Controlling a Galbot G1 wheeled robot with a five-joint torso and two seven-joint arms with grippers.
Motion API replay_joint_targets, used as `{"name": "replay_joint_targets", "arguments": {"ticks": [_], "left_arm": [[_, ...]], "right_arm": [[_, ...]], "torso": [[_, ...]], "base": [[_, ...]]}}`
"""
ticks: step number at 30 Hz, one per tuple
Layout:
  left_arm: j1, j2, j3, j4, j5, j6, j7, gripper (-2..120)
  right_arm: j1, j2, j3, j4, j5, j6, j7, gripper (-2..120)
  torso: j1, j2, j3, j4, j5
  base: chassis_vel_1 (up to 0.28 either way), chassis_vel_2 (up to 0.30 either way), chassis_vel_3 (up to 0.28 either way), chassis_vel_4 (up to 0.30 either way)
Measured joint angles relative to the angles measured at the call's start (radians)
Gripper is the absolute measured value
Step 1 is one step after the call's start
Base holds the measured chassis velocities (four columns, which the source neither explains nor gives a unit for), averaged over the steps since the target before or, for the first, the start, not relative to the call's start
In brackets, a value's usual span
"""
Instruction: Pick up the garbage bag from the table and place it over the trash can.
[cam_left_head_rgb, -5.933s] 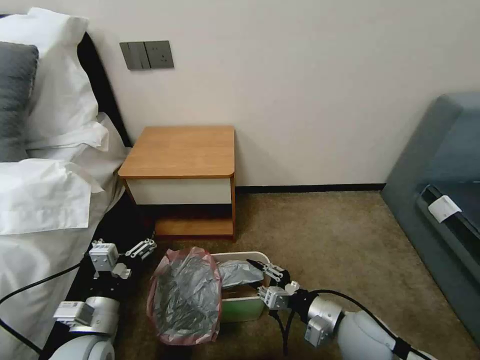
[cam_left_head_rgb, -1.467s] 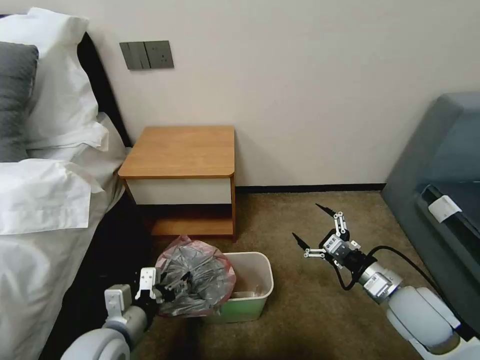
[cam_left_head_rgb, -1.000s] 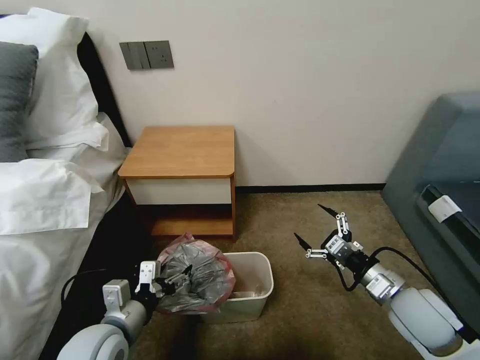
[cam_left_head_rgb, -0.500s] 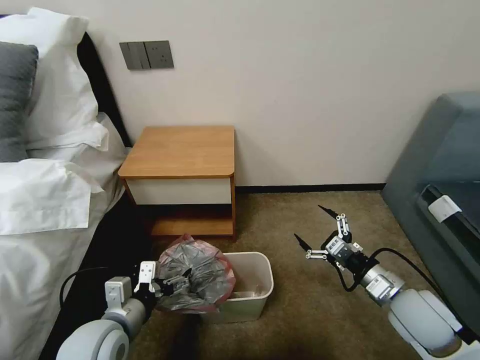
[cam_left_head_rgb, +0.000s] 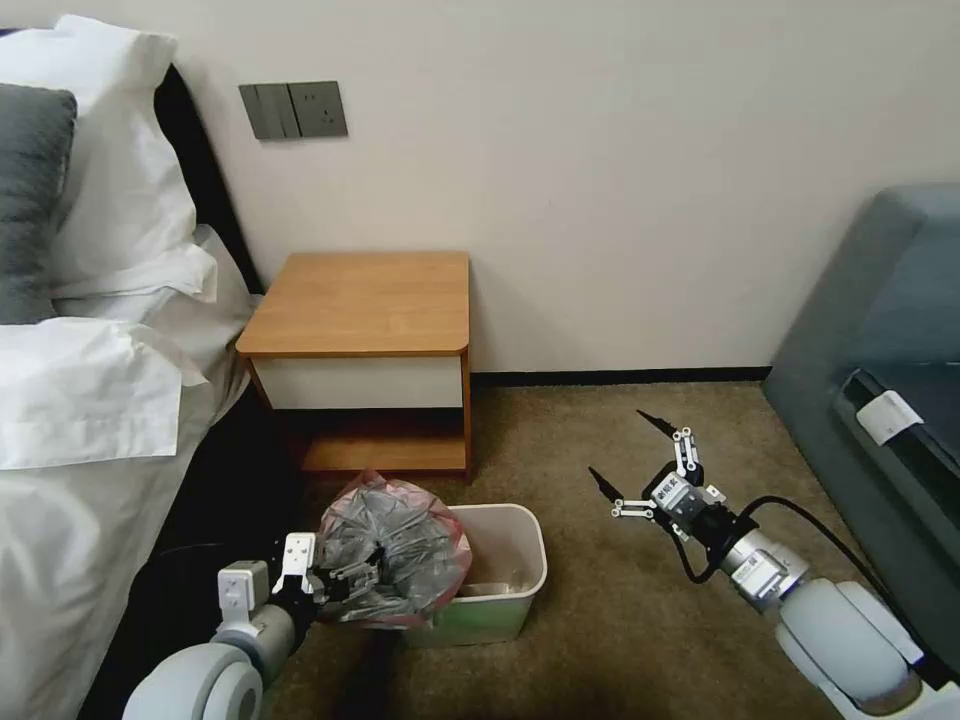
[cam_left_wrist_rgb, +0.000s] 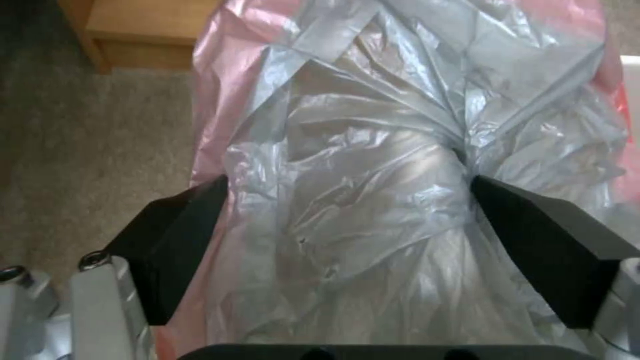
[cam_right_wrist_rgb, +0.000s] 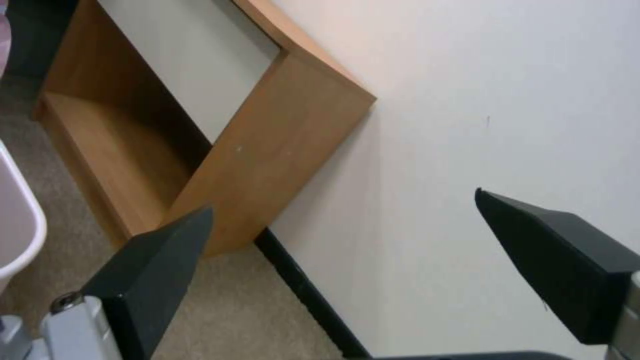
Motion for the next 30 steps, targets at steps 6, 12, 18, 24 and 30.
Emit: {"name": "replay_joint_targets", "arguments": {"ticks": [6,12,18,24,30], "left_arm": [[-0.009,-0.001,0.008,0.008,0.0,0.0,0.007,81],[-0.015,-0.001,0.029,0.03,0.001,-0.001,0.022,51],[-0.017,-0.005,0.047,0.043,0.021,-0.003,0.029,29],[-0.018,-0.005,0.049,0.042,0.046,-0.003,0.031,11],[-0.015,-0.008,0.043,0.035,0.059,-0.002,0.026,9]], "right_arm": [[-0.003,0.002,0.003,0.001,0.0,0.001,0.0,100],[-0.014,0.002,0.011,0.01,0.0,0.003,0.0,100],[-0.022,0.002,0.016,0.018,0.0,0.004,0.0,100],[-0.027,0.002,0.02,0.019,0.0,0.006,0.0,100],[-0.025,0.003,0.014,0.018,0.0,0.007,0.0,100]], "torso": [[0.0,0.0,0.0,0.0,0.0],[0.0,0.0,0.0,0.0,0.0],[0.0,0.0,0.0,0.0,0.0002],[0.0,0.0,0.0,-0.0001,-0.0001],[0.0,0.0,0.0,0.0,-0.0001]], "base": [[0.0,0.0,0.0,0.0],[0.0,0.0,0.0,0.0],[0.0,0.0,0.0,0.0],[0.0,0.0,0.0,0.0],[0.0,0.0,0.0,0.0]]}}
